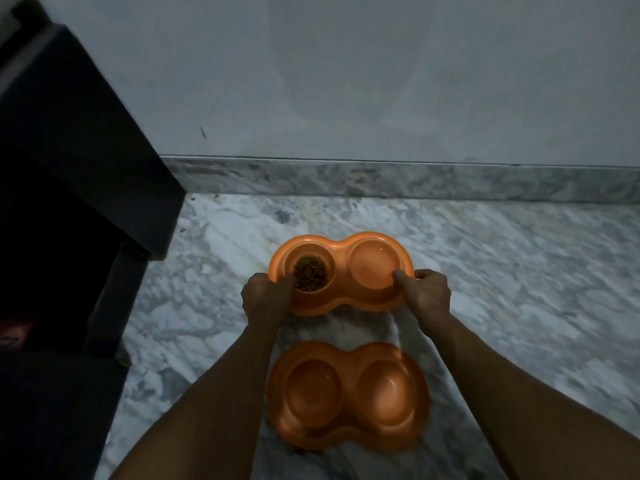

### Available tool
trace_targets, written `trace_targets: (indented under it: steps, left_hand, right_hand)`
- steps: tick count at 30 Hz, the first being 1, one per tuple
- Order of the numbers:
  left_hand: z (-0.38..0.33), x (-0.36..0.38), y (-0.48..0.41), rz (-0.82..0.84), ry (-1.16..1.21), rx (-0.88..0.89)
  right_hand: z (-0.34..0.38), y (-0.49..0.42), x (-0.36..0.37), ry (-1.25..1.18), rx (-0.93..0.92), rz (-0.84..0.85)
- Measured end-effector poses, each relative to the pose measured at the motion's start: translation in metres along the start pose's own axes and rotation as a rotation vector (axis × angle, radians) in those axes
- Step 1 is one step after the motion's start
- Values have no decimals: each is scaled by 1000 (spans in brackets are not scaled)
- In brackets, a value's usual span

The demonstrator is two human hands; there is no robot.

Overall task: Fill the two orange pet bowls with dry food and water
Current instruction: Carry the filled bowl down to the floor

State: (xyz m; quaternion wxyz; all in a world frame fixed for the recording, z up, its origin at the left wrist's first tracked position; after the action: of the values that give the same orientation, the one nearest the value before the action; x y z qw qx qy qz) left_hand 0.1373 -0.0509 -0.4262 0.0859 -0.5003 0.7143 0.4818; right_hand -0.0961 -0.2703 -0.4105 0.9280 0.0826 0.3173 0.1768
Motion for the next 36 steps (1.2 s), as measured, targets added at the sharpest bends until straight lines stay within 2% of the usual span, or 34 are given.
trace_targets:
  steps: [16,30,36]
  left_hand:
    - [5,25,-41,-44,-92,2]
    - [6,29,-49,-22,-79,20]
    - [14,27,-43,-14,-81,-50]
  right_hand:
    - [-27,-34,34,27,-6,24]
    - [-44,-49,52,30,-19,80]
    - [-48,-44,46,91,-47,126]
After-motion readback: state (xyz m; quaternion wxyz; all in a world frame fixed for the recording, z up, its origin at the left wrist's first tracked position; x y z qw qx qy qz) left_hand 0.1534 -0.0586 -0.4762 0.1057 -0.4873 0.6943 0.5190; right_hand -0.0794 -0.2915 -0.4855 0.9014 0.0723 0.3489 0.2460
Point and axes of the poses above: each hand's wrist, its own y-axis away from the middle knuckle, its own x-axis out of the palm, z = x × y, the point moved 8 cm from there along -y, towards the middle knuckle, and after that the axes turned 14 degrees about -x, right-handed, at the moved point
